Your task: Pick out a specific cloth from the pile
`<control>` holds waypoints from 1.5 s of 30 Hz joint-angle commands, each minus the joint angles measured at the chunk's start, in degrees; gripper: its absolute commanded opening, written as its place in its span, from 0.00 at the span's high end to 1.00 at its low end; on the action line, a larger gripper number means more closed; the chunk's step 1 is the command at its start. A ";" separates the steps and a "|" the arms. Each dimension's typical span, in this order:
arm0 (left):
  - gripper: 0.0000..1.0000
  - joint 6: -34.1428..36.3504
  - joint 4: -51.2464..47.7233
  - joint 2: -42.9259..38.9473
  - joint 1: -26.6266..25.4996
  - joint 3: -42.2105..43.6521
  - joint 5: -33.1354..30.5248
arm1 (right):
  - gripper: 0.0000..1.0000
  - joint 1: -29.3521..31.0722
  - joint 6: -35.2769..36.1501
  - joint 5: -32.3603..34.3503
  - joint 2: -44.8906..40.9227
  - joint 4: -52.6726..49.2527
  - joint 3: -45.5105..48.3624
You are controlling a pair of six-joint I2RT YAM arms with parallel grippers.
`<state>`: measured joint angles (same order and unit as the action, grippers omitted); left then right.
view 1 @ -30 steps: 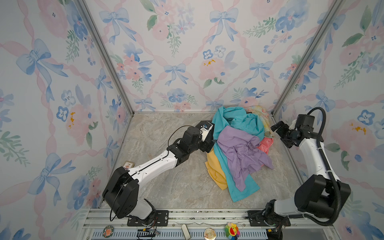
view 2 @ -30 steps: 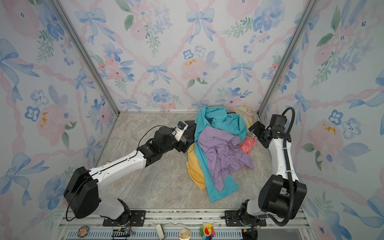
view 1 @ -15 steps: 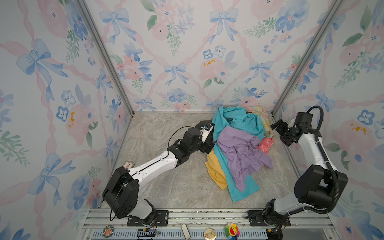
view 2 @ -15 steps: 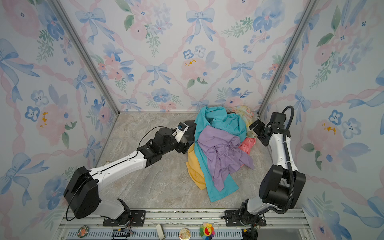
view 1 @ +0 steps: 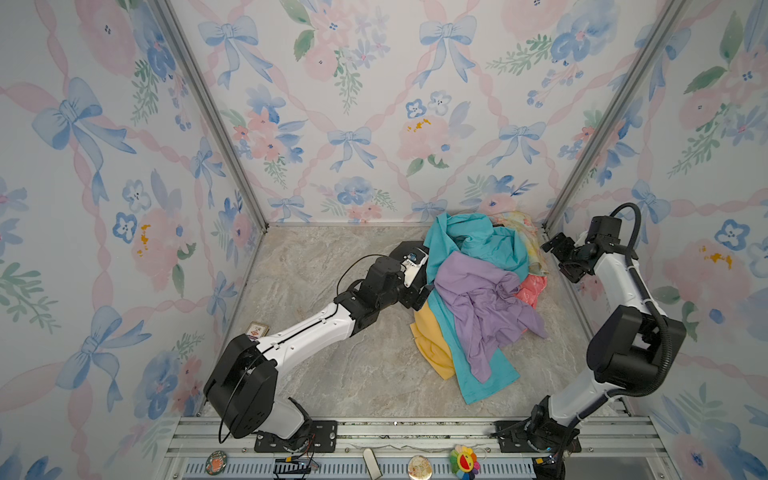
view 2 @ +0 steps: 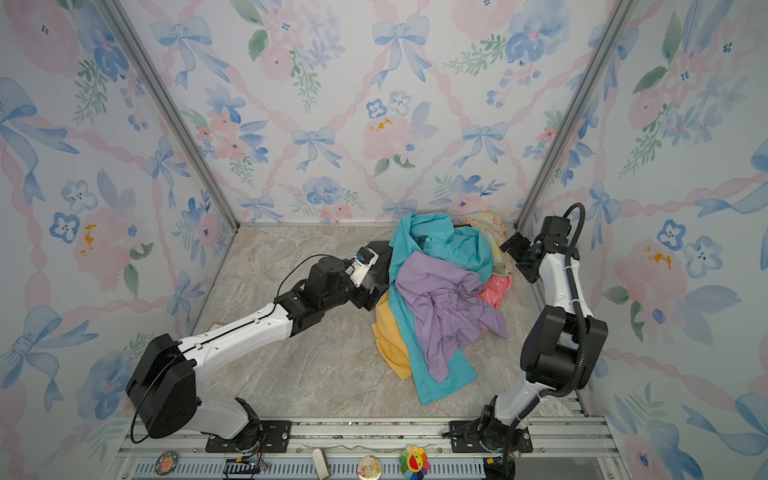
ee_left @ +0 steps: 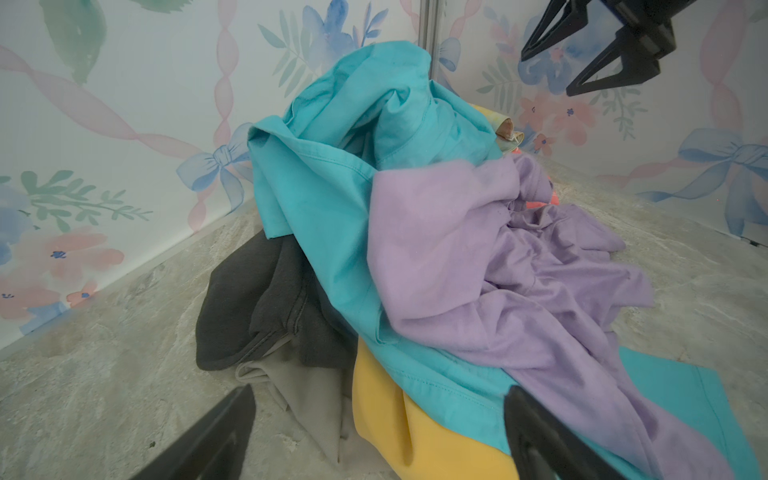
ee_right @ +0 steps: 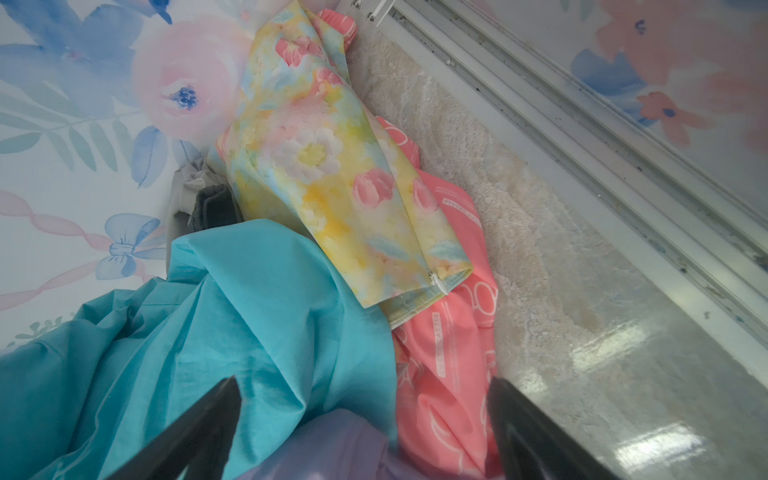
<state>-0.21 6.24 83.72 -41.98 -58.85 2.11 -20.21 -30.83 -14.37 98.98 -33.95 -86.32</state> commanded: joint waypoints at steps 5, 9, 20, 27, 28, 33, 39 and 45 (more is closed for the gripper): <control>0.04 -6.28 3.53 -1.36 1.37 0.41 8.68 | 0.06 1.30 5.24 2.11 3.78 -4.61 -6.40; 0.05 -11.38 4.63 -0.90 4.87 -0.80 13.70 | 0.05 2.44 8.00 3.38 5.88 -7.07 -9.84; 0.03 -19.60 10.65 -1.45 12.48 -0.51 21.61 | 0.08 4.55 12.93 6.90 15.82 -13.96 -24.41; 0.02 -18.89 10.72 -2.08 12.36 -0.31 20.35 | 0.11 5.60 14.35 8.39 26.53 -22.40 -41.20; 0.02 -18.70 10.66 -2.18 12.23 -0.35 20.15 | 0.12 5.64 14.50 8.31 27.78 -23.47 -43.31; 0.02 -18.26 10.57 -2.34 11.67 -0.22 18.72 | 0.13 6.44 15.45 8.84 30.53 -25.69 -47.42; 0.02 -17.01 9.26 -2.23 10.37 -0.45 17.30 | 0.13 6.32 16.13 8.75 30.18 -25.03 -45.26; 0.02 -15.55 8.24 -1.75 8.42 -0.57 15.92 | 0.13 5.97 17.00 8.34 30.79 -24.93 -44.01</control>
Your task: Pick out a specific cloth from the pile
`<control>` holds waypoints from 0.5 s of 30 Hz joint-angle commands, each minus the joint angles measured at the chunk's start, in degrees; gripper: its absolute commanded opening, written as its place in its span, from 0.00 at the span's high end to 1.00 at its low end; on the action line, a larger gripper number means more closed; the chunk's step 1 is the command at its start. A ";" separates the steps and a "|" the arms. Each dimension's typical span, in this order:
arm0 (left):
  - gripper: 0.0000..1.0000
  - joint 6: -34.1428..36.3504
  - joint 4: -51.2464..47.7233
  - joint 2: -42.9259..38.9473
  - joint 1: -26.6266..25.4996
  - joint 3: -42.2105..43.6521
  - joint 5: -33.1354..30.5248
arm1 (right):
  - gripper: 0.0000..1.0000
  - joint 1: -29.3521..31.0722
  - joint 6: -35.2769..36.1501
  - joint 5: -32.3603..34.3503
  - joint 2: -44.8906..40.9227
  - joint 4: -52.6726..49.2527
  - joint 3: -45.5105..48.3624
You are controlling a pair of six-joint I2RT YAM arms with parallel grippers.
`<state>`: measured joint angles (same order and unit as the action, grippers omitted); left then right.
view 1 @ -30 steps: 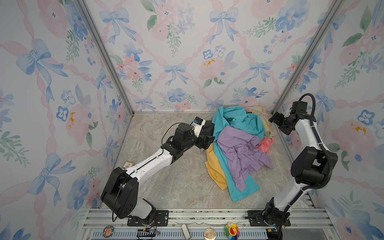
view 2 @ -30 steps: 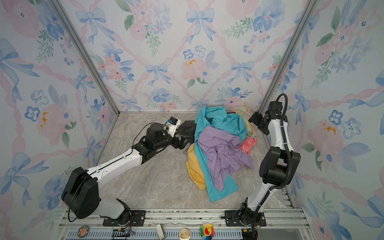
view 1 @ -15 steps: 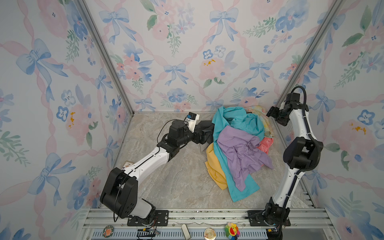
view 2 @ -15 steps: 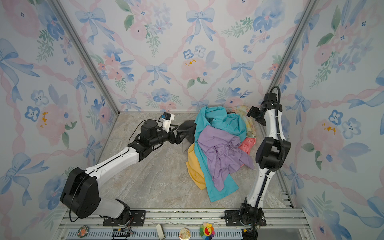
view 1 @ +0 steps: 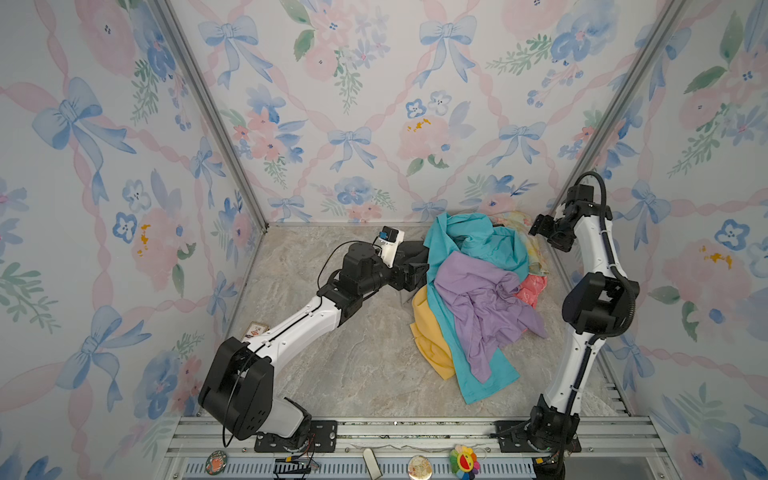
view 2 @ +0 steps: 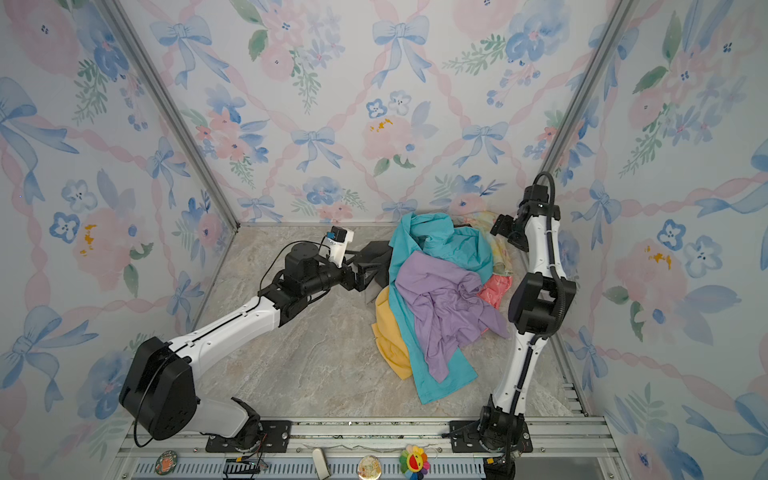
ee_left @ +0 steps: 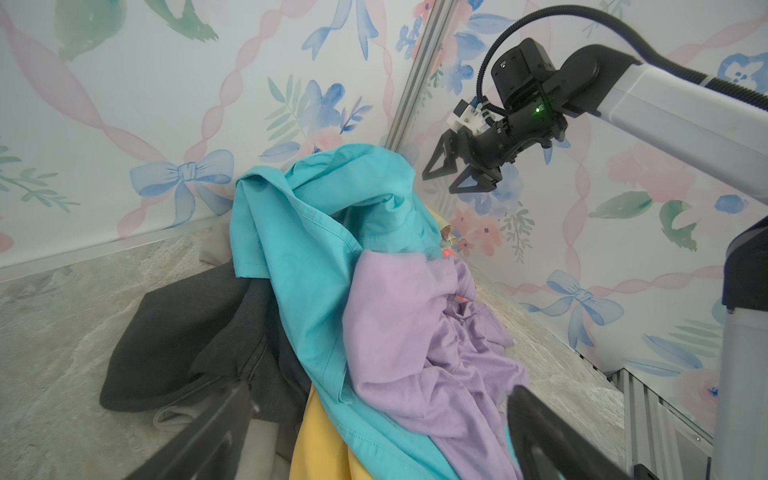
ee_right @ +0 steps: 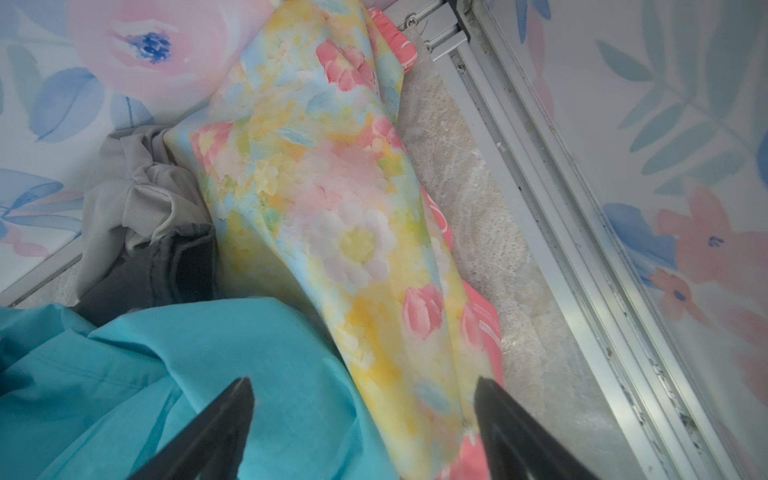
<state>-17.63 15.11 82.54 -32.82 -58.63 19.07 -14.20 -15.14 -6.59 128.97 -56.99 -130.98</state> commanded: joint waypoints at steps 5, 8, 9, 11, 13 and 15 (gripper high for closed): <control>0.02 2.49 -0.70 -0.94 -1.37 -0.71 -1.54 | 0.15 -0.14 1.95 0.34 0.07 -1.58 2.55; 0.02 2.47 -1.24 -0.98 -1.29 -0.90 -2.60 | 0.15 -0.07 2.29 0.28 -2.63 0.42 5.79; 0.02 2.08 -1.47 -0.87 -1.08 -1.04 -2.96 | 0.15 0.09 2.45 0.47 -4.26 1.66 7.50; 0.02 0.85 -1.92 -0.23 -0.27 -1.39 -3.33 | 0.15 0.80 2.68 1.15 -8.30 5.29 11.59; 0.03 -1.11 -2.18 0.66 1.13 -1.94 -3.33 | 0.14 1.83 3.16 1.75 -13.01 9.54 16.43; 0.03 -2.43 -3.30 1.68 2.45 -2.74 -4.39 | 0.14 3.26 3.93 2.85 -17.07 12.71 20.59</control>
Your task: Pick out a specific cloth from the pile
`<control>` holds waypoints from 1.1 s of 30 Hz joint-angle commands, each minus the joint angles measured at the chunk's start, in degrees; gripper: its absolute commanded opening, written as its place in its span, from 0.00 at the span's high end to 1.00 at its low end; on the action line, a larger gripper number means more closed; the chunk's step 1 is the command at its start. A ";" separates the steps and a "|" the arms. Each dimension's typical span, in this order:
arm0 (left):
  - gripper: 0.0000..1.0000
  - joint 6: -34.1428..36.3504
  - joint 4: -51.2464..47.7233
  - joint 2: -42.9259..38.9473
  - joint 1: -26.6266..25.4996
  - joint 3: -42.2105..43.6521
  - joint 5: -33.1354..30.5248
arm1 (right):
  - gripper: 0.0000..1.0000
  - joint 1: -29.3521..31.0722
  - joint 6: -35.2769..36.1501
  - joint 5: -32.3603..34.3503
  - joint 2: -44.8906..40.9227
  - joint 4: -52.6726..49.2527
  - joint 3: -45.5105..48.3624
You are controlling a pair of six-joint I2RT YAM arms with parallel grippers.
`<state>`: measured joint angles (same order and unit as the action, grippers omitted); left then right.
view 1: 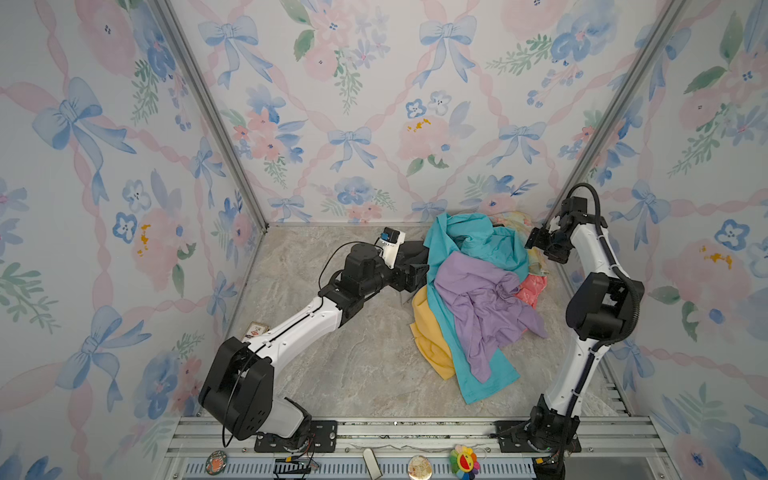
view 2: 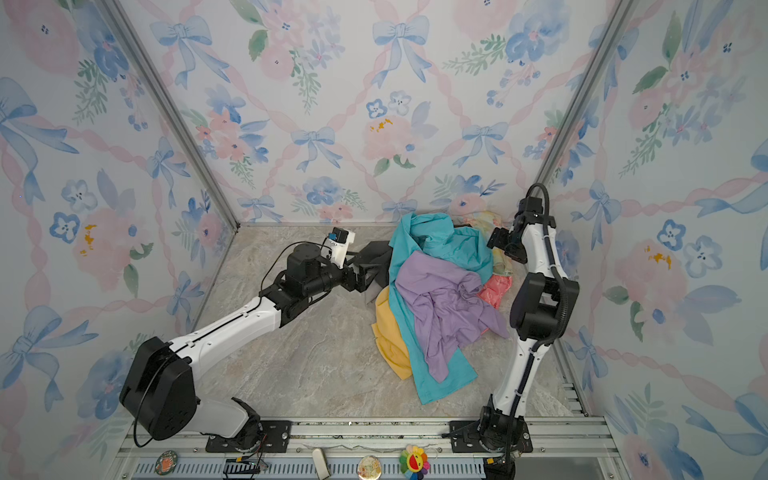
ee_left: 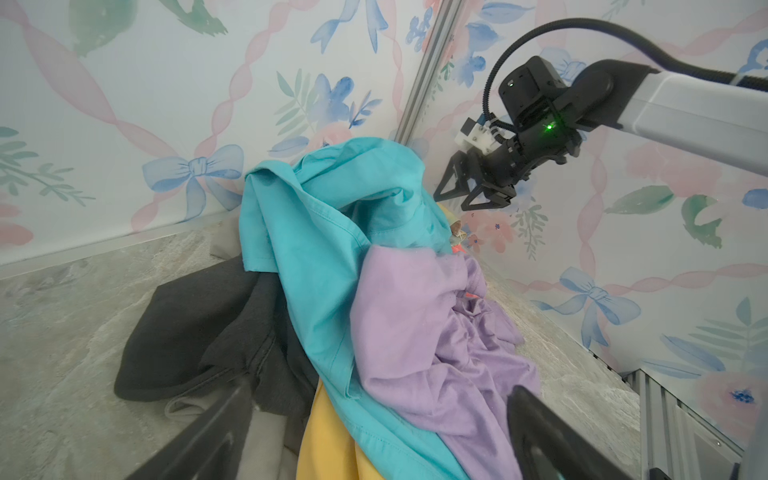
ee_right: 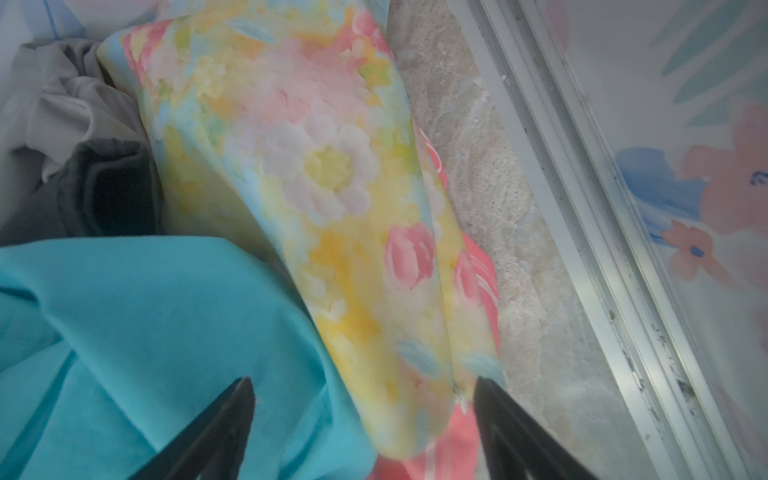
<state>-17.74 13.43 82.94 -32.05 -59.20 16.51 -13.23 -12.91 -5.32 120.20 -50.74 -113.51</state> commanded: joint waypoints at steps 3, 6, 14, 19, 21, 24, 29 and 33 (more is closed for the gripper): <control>0.03 -2.39 -5.59 3.15 2.63 -4.08 -5.59 | 0.13 5.73 4.45 5.41 -13.92 9.22 8.16; 0.03 -2.73 -8.35 5.05 2.82 -5.44 -7.11 | 0.13 9.76 7.54 10.27 -18.67 9.70 12.14; 0.04 -5.70 -10.85 7.44 3.92 -7.14 -6.80 | 0.12 18.04 10.09 17.33 -33.51 12.39 22.61; 0.02 -7.61 -11.29 8.06 5.31 -7.77 -4.75 | 0.10 21.30 9.66 17.54 -39.64 11.80 25.67; 0.02 -7.47 -11.27 7.99 5.50 -7.69 -4.80 | 0.10 22.31 9.38 17.80 -40.21 9.34 25.17; 0.02 -6.22 -11.32 7.55 4.97 -7.44 -5.96 | 0.10 22.33 6.72 18.29 -40.72 6.20 25.49; 0.02 -1.41 -11.30 5.50 0.42 -6.68 -10.75 | 0.10 18.46 -0.55 18.98 -42.36 3.95 30.69; 0.02 2.67 -11.29 3.94 -4.55 -6.20 -13.02 | 0.11 8.14 -8.30 7.43 -45.93 9.00 38.95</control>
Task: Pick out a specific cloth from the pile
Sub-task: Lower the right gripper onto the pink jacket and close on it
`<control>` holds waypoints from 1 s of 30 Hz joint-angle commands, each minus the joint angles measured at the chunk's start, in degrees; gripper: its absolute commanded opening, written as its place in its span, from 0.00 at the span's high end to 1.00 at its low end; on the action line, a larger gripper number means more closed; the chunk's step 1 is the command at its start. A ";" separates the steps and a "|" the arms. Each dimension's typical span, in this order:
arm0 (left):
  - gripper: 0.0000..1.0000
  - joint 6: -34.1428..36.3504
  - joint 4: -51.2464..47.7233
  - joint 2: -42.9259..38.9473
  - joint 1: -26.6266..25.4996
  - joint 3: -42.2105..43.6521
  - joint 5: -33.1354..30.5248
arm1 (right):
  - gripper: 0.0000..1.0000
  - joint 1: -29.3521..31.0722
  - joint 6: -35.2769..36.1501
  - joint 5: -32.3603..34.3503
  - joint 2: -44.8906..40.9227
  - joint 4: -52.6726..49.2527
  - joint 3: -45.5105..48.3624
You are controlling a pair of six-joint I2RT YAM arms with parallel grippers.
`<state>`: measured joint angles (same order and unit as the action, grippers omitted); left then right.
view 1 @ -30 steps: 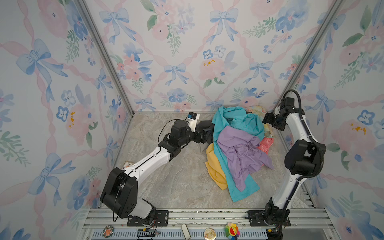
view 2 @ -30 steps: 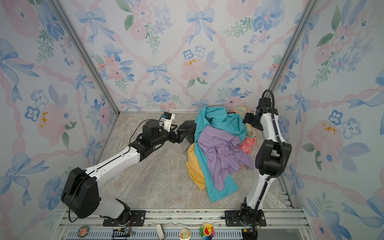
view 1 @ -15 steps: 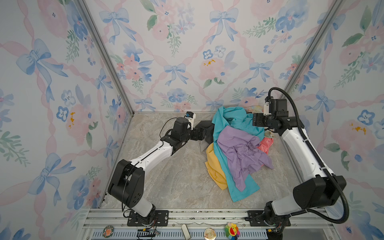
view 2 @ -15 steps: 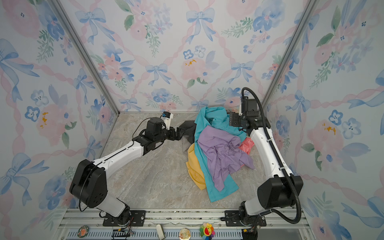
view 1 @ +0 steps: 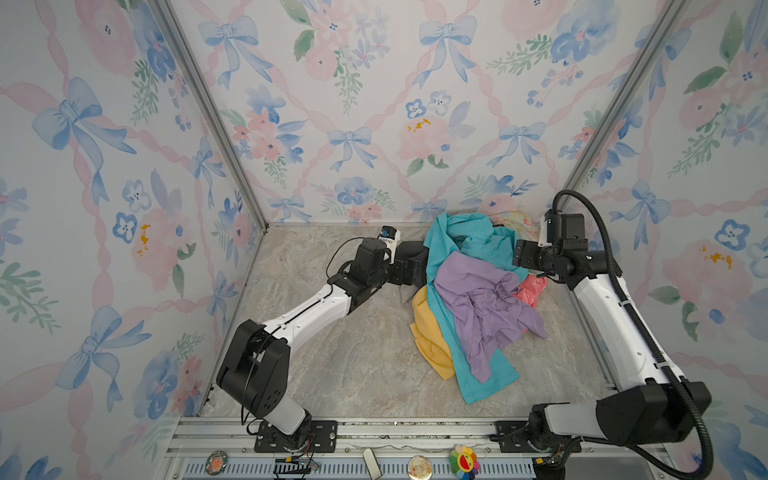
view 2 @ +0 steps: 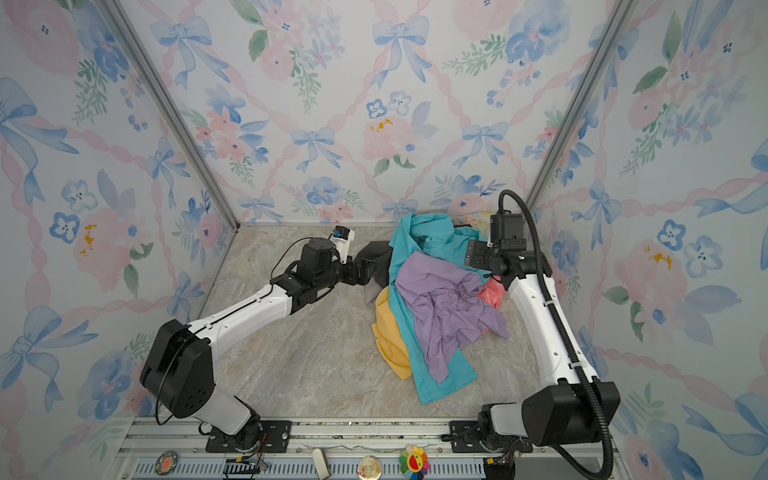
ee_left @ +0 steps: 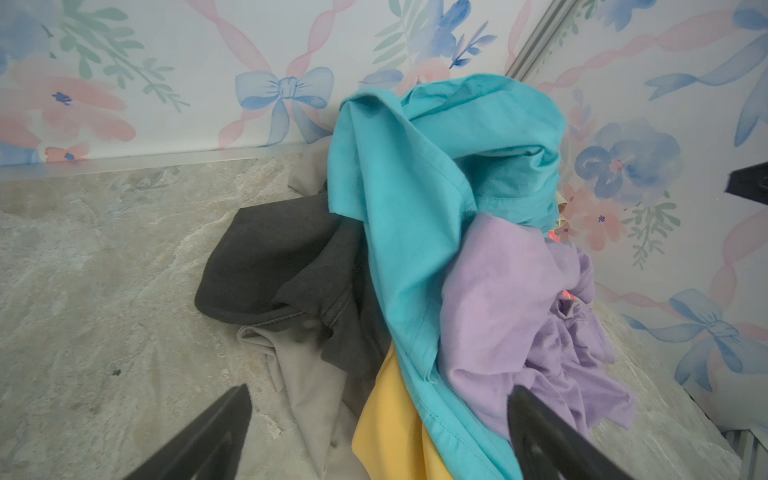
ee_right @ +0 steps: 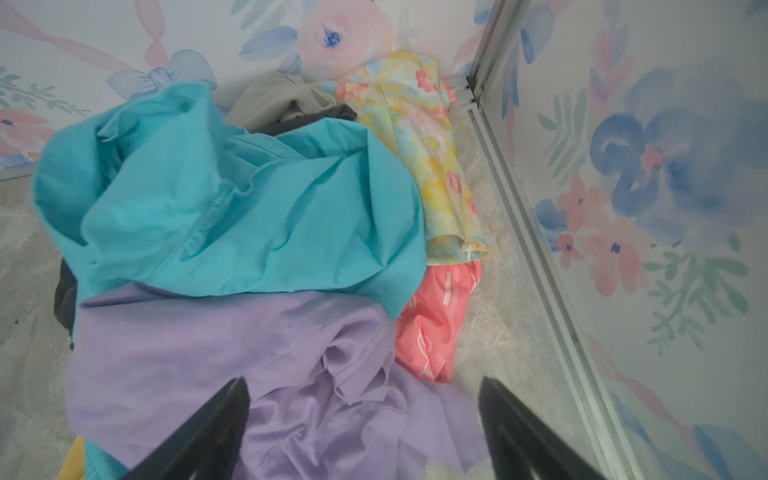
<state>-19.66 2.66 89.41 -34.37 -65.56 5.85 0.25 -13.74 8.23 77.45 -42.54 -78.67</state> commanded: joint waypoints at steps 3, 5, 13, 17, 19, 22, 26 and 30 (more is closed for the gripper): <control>0.02 8.23 -0.53 -3.83 -5.72 0.47 -2.26 | 0.11 -12.80 -12.42 -13.40 -3.60 4.97 8.77; 0.03 10.88 -0.55 -4.54 -7.59 0.75 -1.65 | 0.12 -16.07 -14.46 -17.83 -2.87 7.09 10.62; 0.03 18.85 -0.29 -5.86 -10.98 1.43 5.44 | 0.14 -20.03 -16.90 -25.08 3.93 14.75 14.18; 0.03 21.27 -0.20 -7.19 -11.06 2.37 5.89 | 0.15 -20.83 -14.41 -24.42 7.51 13.30 12.68; 0.03 22.20 -0.27 -7.64 -10.98 2.77 6.43 | 0.15 -21.51 -13.24 -24.49 9.10 12.64 11.99; 0.03 21.86 -0.34 -7.59 -10.98 2.56 6.02 | 0.16 -21.53 -11.79 -23.18 11.75 12.09 11.25; 0.03 20.92 -0.31 -7.20 -11.07 2.42 5.86 | 0.19 -21.53 -10.57 -21.68 16.38 12.45 10.65; 0.03 20.55 -0.37 -7.05 -11.16 2.33 5.67 | 0.22 -21.63 -9.22 -21.14 21.64 13.46 9.33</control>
<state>0.45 2.57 83.20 -45.28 -63.51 10.96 -20.97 -24.97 -14.11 96.44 -29.65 -67.42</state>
